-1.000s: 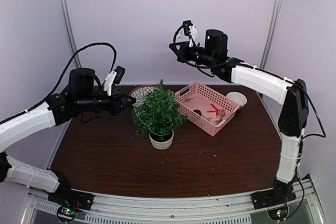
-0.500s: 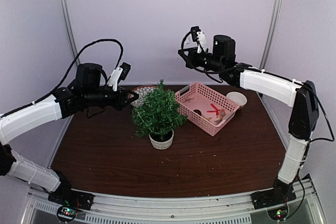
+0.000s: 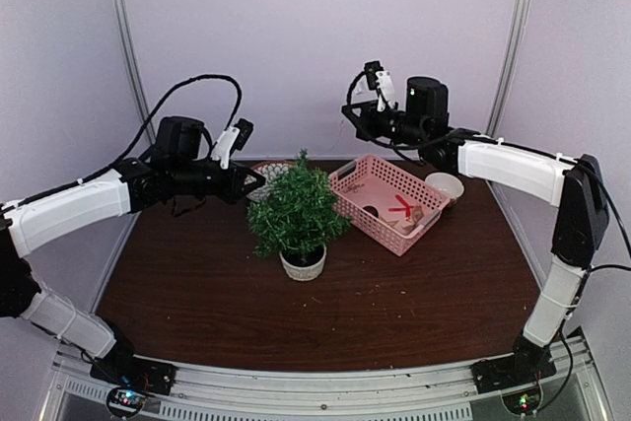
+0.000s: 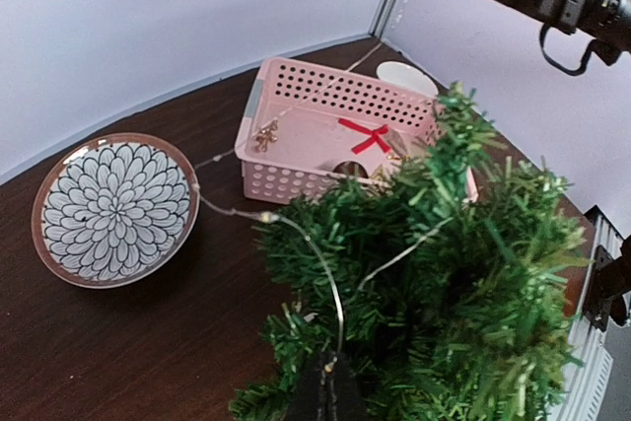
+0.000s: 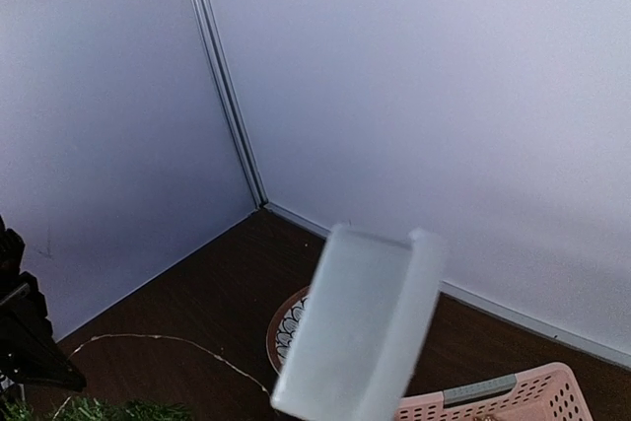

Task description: Decorate the small christmas tree

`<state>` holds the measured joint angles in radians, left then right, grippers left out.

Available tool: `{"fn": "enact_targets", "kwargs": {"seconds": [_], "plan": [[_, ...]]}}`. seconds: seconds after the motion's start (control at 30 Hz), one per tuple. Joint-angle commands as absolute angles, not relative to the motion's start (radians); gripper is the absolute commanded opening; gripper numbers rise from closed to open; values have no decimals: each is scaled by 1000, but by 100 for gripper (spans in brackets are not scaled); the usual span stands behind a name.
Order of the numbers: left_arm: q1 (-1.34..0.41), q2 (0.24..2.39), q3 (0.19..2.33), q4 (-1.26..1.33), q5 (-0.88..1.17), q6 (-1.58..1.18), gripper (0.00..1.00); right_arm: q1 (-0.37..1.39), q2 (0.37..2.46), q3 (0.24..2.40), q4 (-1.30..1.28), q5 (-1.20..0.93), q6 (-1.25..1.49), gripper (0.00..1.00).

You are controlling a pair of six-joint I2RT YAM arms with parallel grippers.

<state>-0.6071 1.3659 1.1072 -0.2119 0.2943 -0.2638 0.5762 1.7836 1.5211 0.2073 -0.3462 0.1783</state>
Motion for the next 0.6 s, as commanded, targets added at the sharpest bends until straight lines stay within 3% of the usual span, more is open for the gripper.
{"fn": "enact_targets", "kwargs": {"seconds": [0.0, 0.33, 0.57], "plan": [[-594, 1353, 1098, -190, 269, -273, 0, 568, 1724, 1477, 246, -330, 168, 0], [-594, 1151, 1002, -198, 310, -266, 0, 566, 1739, 1483, 252, -376, 184, 0], [-594, 1146, 966, -232, 299, -268, 0, 566, 1764, 1506, 255, -392, 201, 0]]}}
